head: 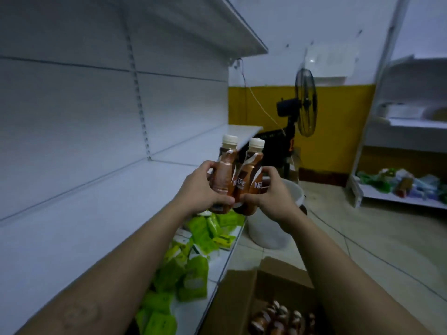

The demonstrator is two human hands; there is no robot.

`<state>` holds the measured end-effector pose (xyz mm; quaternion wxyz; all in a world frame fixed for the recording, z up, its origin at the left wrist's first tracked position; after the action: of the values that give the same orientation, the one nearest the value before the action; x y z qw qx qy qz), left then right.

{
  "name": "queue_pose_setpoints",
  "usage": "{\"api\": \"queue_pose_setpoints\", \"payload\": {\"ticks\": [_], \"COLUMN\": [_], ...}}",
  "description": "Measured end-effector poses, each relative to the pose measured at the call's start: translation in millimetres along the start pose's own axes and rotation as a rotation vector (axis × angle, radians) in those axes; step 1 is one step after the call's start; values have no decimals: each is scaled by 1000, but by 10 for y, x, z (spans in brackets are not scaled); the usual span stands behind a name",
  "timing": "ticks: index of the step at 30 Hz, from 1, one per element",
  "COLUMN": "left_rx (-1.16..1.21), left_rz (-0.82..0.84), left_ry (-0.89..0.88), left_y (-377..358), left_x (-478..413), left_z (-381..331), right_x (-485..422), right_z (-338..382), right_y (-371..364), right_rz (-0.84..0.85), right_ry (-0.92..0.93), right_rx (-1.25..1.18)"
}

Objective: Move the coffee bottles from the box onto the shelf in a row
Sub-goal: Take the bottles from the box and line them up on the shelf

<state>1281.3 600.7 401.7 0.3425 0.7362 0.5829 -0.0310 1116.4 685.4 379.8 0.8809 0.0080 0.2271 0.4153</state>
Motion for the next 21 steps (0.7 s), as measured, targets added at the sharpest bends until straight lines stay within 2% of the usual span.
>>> {"api": "queue_pose_setpoints", "payload": {"ticks": [8,16,19,21], "left_rx": [-255,-421,-413,-400], "left_rz": [-220,-431,-543,-558], "left_ry": [33,223,305,376], "left_y": [1336,2487,2795,2960], "left_x": [184,693,812,832], "left_z": [174,742,937,1038], "right_x": [11,499,681,765], "right_z": [676,1035,1159,1217], "right_y": [-1228,-2640,-3016,-3194], "right_rz": [203,470,556,598], "right_ry": [134,165,178,182], "right_rx": [-54,-118,-134,-147]}}
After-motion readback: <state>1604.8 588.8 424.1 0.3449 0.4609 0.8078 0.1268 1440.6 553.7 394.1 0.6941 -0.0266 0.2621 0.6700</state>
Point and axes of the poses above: each hand's wrist, its own x-axis away from the middle knuckle, its own y-axis out of the back of the hand, z = x × y, the point moved 7 cm from there along -x, towards the middle knuckle, and after that the axes turned 12 degrees about -z, right-handed, at the moved point
